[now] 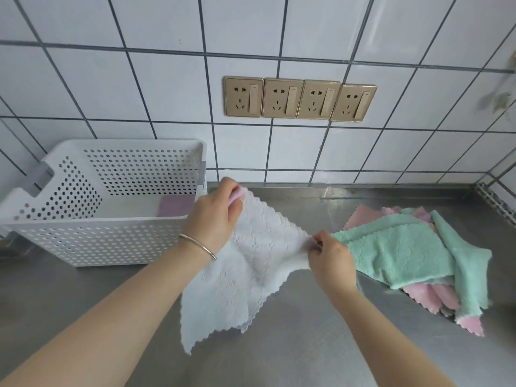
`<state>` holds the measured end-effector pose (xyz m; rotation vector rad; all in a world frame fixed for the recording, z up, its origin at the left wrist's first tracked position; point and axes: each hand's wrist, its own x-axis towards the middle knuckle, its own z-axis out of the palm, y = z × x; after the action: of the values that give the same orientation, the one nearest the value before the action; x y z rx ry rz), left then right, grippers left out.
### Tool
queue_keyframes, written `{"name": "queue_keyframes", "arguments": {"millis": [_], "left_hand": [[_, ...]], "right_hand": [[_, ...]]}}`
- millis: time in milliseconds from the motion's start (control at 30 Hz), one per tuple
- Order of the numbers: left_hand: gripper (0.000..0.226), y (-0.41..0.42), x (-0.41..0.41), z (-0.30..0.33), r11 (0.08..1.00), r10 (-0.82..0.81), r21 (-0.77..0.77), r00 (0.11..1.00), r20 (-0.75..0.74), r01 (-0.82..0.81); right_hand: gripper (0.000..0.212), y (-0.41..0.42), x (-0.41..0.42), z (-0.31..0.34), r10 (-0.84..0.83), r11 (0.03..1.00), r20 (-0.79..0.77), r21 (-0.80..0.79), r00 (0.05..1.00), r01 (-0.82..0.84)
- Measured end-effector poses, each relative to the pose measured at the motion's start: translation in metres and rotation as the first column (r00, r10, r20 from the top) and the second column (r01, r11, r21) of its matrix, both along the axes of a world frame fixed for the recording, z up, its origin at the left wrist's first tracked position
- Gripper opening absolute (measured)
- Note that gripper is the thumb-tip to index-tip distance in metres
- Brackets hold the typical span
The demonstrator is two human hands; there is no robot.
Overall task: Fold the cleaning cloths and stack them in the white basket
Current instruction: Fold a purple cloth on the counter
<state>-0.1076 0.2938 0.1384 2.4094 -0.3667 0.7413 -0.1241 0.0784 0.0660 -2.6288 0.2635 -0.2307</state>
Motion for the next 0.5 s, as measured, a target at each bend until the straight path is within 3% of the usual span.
{"name": "queue_keyframes", "arguments": {"millis": [167, 333, 400, 500], "left_hand": [[0.016, 0.009, 0.032, 0.013, 0.994, 0.103, -0.015, 0.986, -0.134, -0.106], [0.014, 0.026, 0.055, 0.032, 0.961, 0.235, -0.144, 0.972, -0.018, -0.235], [0.015, 0.028, 0.043, 0.033, 0.961, 0.216, -0.179, 0.976, 0.003, -0.212], [0.020, 0.031, 0.009, 0.004, 0.986, 0.128, -0.112, 0.992, 0.009, -0.127]], "right_hand": [[0.022, -0.021, 0.047, 0.028, 0.104, 0.994, 0.170, 0.007, 0.980, -0.107], [0.021, -0.037, 0.064, 0.076, 0.065, 0.998, 0.481, -0.032, 0.874, -0.057], [0.022, -0.046, 0.054, 0.081, 0.145, 0.989, 0.592, -0.106, 0.793, -0.102], [0.023, -0.061, 0.036, 0.067, 0.348, 0.936, 0.606, -0.269, 0.715, -0.228]]}}
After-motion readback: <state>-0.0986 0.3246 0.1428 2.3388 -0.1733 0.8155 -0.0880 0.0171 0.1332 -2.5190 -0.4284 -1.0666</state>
